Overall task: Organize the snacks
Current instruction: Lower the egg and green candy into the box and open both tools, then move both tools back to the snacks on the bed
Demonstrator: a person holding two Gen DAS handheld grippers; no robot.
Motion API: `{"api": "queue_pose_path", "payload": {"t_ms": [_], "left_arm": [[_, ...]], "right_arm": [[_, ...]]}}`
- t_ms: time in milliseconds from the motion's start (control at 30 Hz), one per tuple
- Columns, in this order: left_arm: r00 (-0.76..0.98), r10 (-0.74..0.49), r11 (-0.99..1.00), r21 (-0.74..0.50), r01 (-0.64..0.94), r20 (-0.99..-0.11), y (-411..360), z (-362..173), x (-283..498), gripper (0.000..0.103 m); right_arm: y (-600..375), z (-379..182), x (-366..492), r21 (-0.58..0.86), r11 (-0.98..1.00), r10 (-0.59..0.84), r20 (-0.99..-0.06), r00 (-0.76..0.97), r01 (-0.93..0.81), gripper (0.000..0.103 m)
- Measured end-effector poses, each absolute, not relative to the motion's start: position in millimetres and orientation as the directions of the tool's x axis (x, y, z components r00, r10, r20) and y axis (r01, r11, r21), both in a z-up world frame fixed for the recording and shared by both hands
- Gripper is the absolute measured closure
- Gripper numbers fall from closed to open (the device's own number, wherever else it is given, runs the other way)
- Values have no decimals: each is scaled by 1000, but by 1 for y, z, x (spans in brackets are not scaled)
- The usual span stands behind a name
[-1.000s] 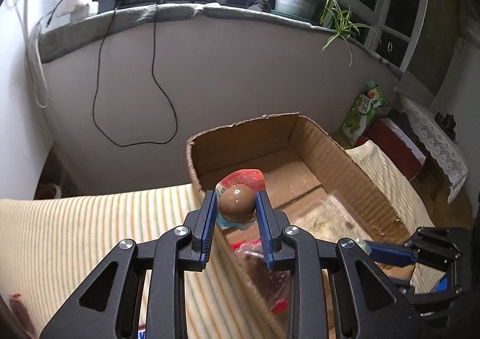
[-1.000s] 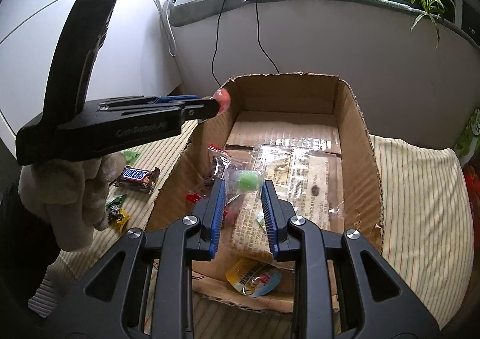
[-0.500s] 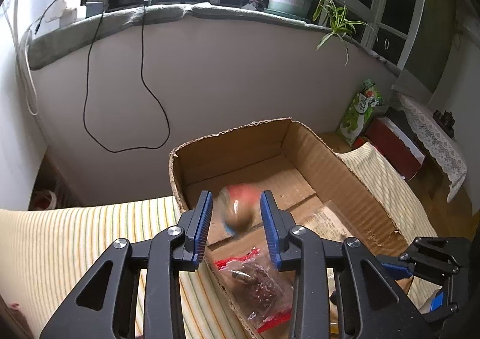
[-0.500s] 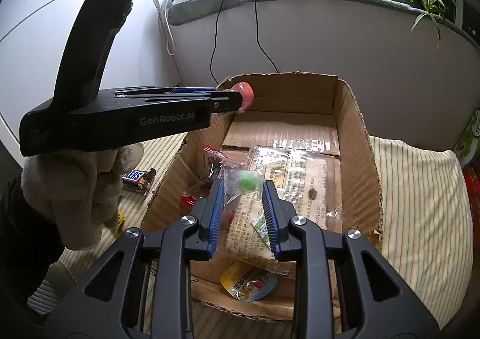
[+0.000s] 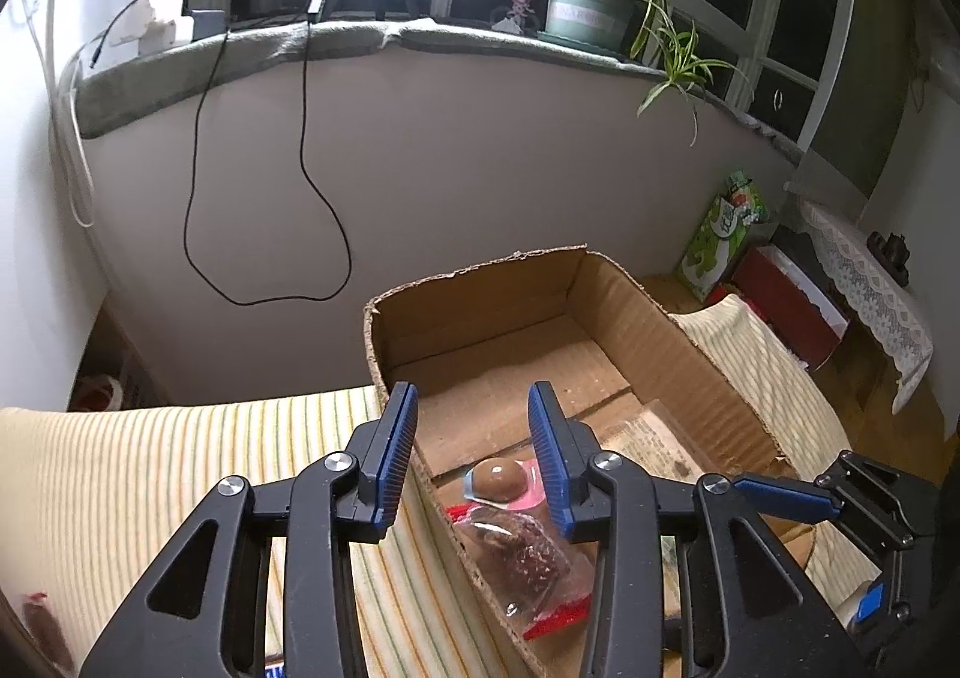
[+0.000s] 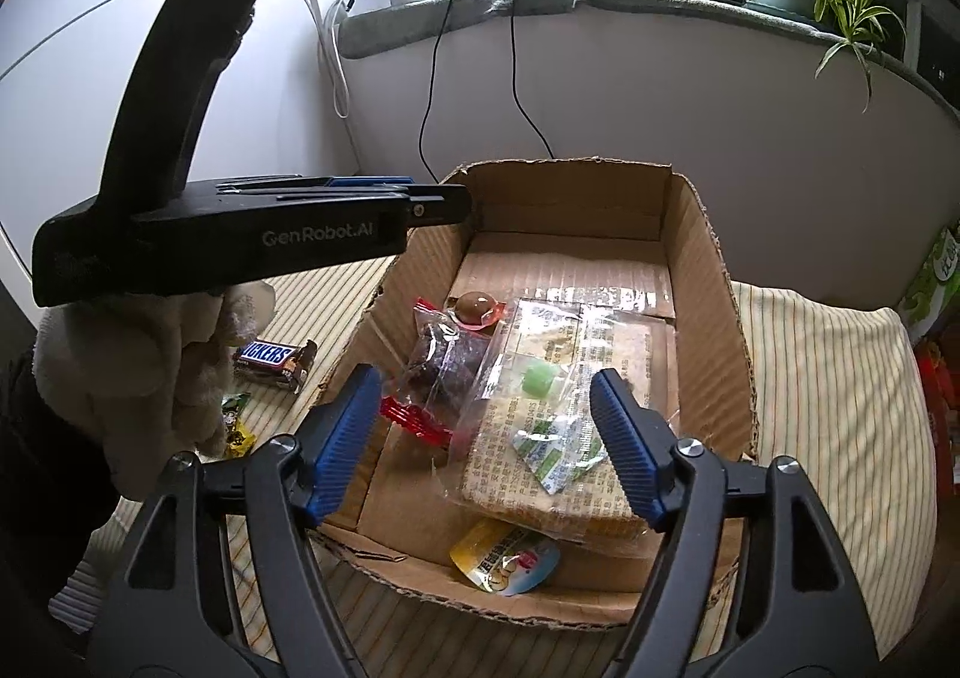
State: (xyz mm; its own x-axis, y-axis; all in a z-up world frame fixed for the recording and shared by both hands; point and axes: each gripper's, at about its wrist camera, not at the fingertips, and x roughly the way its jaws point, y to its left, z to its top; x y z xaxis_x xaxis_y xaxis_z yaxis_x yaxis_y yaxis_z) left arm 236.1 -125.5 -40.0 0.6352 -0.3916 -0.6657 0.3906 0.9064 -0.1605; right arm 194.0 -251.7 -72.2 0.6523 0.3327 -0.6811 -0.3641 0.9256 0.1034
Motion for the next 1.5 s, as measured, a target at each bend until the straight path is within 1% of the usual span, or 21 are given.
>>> {"api": "queue_pose_path", "payload": {"t_ms": [500, 533, 567, 633, 933, 1133, 1300, 1500], "left_arm": [[673, -379, 919, -171, 356, -635, -95, -19, 204, 66], [676, -378, 920, -174, 352, -633, -91, -18, 202, 66], [679, -375, 921, -174, 348, -631, -88, -17, 199, 66], [686, -369, 925, -175, 337, -627, -79, -15, 193, 66], [712, -335, 941, -185, 283, -616, -35, -11, 165, 66], [733, -295, 955, -197, 221, -613, 5, -13, 145, 66], [741, -254, 967, -192, 169, -622, 34, -20, 128, 66], [755, -219, 975, -175, 140, -618, 51, -23, 109, 66]], "right_arm": [[-236, -55, 162, 95, 917, 349, -660, 665, -387, 28], [-235, -54, 160, 95, 916, 351, -657, 667, -389, 26], [-233, -53, 157, 94, 915, 353, -653, 670, -392, 22], [-229, -51, 151, 88, 912, 358, -648, 672, -400, 18], [-204, -47, 133, 83, 891, 390, -641, 661, -446, 18], [-185, -50, 123, 92, 868, 426, -644, 636, -488, 18], [-167, -54, 116, 90, 846, 449, -651, 612, -525, 18], [-149, -61, 112, 92, 827, 466, -663, 586, -554, 18]]}}
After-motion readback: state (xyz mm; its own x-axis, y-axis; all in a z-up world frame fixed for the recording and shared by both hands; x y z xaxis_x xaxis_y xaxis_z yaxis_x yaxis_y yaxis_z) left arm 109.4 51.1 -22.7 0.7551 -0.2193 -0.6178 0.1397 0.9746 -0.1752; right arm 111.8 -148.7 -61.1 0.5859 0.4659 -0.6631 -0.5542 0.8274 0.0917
